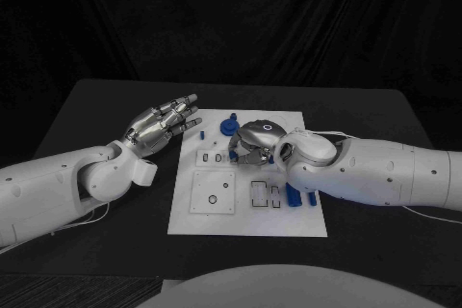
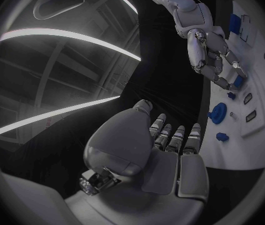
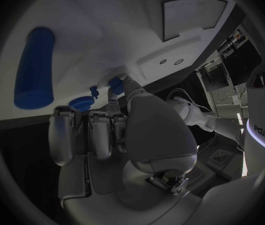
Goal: Assemble the parts on the task board
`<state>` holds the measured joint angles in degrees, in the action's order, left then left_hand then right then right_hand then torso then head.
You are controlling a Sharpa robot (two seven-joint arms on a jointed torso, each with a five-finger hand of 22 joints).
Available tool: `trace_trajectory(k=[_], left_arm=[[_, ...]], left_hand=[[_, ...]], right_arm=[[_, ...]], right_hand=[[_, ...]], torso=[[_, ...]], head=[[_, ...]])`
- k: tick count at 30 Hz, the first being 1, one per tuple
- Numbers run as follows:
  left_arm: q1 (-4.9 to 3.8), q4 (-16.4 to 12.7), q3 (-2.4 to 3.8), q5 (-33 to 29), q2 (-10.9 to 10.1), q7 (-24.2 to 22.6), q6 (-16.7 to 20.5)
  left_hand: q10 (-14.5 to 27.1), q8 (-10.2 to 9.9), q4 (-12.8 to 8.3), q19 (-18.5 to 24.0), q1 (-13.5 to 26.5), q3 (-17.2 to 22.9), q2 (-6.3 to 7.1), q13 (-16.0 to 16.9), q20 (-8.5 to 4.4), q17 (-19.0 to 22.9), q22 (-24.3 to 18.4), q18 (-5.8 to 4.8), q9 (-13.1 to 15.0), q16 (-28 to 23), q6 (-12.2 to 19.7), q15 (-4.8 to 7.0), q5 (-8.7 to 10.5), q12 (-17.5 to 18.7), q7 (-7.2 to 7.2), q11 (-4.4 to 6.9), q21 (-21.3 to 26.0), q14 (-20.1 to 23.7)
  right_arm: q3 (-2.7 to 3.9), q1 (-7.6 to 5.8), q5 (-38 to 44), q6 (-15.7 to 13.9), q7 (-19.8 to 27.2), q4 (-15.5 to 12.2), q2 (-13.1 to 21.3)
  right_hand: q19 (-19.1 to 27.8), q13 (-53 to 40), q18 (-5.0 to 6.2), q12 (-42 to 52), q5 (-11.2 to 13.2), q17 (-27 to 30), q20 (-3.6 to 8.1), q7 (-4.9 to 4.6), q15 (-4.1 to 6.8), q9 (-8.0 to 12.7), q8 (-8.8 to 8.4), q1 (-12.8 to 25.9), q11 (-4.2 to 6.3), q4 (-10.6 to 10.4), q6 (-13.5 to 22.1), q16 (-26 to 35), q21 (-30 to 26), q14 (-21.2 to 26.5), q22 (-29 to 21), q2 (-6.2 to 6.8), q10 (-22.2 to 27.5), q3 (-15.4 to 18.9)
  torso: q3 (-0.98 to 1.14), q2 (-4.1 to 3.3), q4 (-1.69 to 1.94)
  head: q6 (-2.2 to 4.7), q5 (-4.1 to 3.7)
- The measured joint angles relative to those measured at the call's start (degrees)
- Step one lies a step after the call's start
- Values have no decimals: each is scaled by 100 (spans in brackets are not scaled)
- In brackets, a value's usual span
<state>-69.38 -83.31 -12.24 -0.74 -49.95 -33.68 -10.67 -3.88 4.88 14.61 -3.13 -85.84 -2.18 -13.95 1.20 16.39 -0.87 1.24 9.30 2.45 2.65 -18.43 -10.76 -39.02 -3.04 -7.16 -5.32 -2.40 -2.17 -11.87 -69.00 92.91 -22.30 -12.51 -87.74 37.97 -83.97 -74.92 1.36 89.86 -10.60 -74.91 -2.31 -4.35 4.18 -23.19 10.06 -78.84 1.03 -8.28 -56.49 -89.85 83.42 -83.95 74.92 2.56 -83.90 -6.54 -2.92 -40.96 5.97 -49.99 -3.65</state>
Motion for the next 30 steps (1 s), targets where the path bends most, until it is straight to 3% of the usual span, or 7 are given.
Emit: trace_trajectory(k=[12, 22, 24, 25, 28, 30], left_arm=[[11, 4, 0, 0, 4, 33, -19], [16, 1, 0, 0, -6, 46, -24], [17, -1, 0, 8, -10, 46, -23], [17, -2, 0, 23, -13, 46, -19], [18, -6, 0, 153, -38, 23, 18], [18, -16, 0, 318, -60, -22, 83]], left_hand=[[0, 0, 16, 0, 0, 16, 0, 0, 0, 0, 0, 0, 0, 0, 0, 0, 0, 0, 0, 0, 0, 0], [-5, 0, 12, 0, -8, 31, 8, 2, 0, 0, 0, 0, 0, 0, 0, 0, 0, -34, 0, -5, 0, 0], [-186, 11, -2, 0, -40, 117, 40, 54, 0, -28, 0, 0, 0, 111, -26, -2, 1, -209, -26, -124, 0, -68], [-425, 44, 15, -28, -49, 194, 73, 115, 20, -70, 5, -1, 3, 278, -53, -10, 0, -450, -53, -278, -40, -222], [-826, 51, 43, -228, -25, 349, 213, 222, 27, -164, 56, -1, 14, 700, -109, -63, 1, -955, 3, -597, -158, -629], [-1492, 103, 17, -668, -58, 481, 339, 430, 32, -385, 170, -1, 29, 1553, -241, -137, 1, -1737, 29, -797, -432, -1553]], right_arm=[[-4, 13, -447, -213, 246, -20, 42], [-4, 21, -585, -533, 509, -47, 102], [-5, 23, -603, -633, 575, -53, 114], [-5, 23, -610, -676, 604, -55, 119], [-5, 23, -652, -812, 704, -59, 136], [-5, 24, -693, -893, 777, -60, 151]], right_hand=[[4, 0, 0, 0, -1, 0, -4, 14, 0, 15, -136, -48, -20, 79, 278, 0, -122, 0, -1, -48, -20, -19], [-16, -1, 0, 0, -467, 0, -25, -9, -20, -1, -137, -73, -20, 157, 300, 0, -140, -20, -1, -72, -20, -34], [-16, -1, 0, 0, -467, 0, -25, -9, -20, -1, -137, -79, -20, 157, 300, 0, -140, -20, -1, -78, -20, -34], [-16, -1, 0, 0, -478, 0, -25, -9, -20, -1, -137, -78, -20, 157, 300, 0, -140, -20, -1, -78, -20, -34], [-16, -1, 0, 0, -492, 0, -25, -9, -20, -1, -140, -78, -20, 157, 300, 0, -140, -20, -1, -77, -20, -34], [-17, -1, 0, 0, -492, 0, -25, -9, -20, 0, -141, -78, -20, 157, 300, 0, -140, -20, -1, -77, -20, -34]], torso=[[1, 2, 1], [1, 1, 1], [1, 2, 0], [1, 2, 0], [2, 3, 0], [4, 3, -1]], head=[[0, 12], [0, 26], [0, 34], [0, 35], [0, 41], [0, 52]])
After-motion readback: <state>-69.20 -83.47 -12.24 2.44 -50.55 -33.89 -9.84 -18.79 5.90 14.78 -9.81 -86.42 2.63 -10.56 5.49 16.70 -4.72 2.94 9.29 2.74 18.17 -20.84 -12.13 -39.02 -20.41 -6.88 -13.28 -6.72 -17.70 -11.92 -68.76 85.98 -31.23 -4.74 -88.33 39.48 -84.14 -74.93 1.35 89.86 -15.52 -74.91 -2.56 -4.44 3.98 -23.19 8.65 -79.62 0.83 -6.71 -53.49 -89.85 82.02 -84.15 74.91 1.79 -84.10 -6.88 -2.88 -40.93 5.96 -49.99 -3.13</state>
